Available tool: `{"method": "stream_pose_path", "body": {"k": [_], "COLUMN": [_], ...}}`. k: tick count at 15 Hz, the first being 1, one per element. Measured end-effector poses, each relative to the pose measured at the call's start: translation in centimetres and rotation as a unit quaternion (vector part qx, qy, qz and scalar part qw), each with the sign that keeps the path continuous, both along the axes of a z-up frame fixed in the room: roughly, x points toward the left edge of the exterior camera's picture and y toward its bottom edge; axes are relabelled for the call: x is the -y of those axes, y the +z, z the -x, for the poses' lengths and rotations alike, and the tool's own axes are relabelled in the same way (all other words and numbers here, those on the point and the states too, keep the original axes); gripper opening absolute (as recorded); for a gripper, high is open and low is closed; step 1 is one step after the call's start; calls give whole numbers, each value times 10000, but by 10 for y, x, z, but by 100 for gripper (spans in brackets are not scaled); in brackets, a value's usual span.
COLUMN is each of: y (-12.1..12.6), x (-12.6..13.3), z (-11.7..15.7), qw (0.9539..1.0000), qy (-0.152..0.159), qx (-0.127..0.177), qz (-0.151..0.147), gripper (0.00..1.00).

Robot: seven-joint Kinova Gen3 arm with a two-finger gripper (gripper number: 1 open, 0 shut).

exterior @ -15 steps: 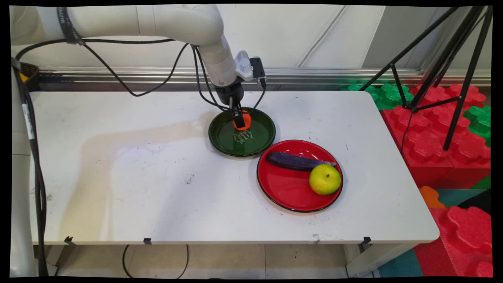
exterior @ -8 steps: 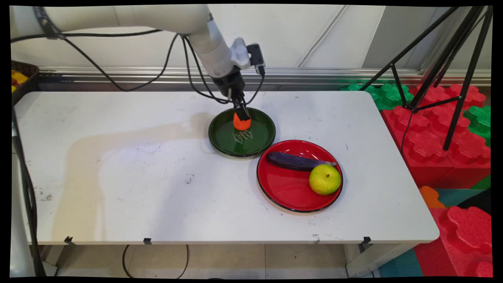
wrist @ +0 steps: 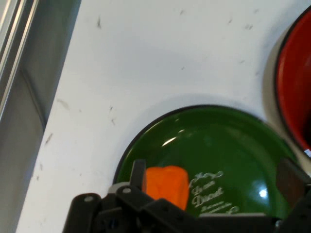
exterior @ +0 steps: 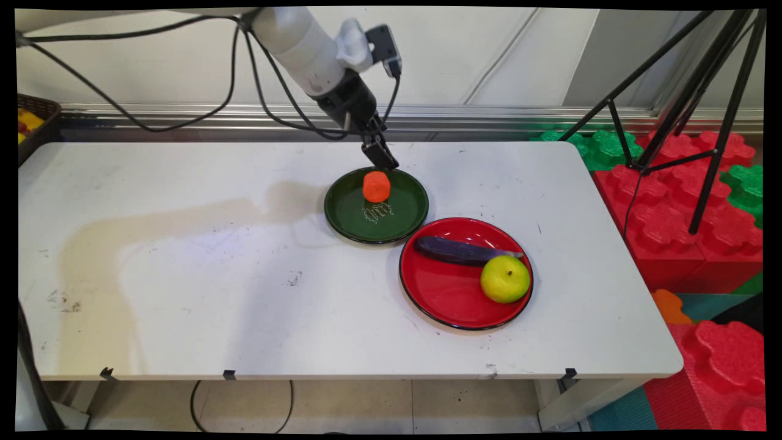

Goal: Pick up the eggplant from the red plate

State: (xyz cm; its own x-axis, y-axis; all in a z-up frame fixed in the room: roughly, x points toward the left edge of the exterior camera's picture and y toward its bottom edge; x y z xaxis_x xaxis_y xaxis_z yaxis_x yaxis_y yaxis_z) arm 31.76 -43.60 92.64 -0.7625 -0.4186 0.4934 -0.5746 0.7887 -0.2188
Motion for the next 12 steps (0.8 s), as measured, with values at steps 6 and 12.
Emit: {"method": "stream_pose_path", "body": {"k": [6, 12], "y": [35, 50], "x": [-36, -57], "z": [7, 37], "qw": [9990, 9985], "qy": [-66, -181], "qx": [-443, -505], "qz": [23, -82], "gripper": [100, 100]}}
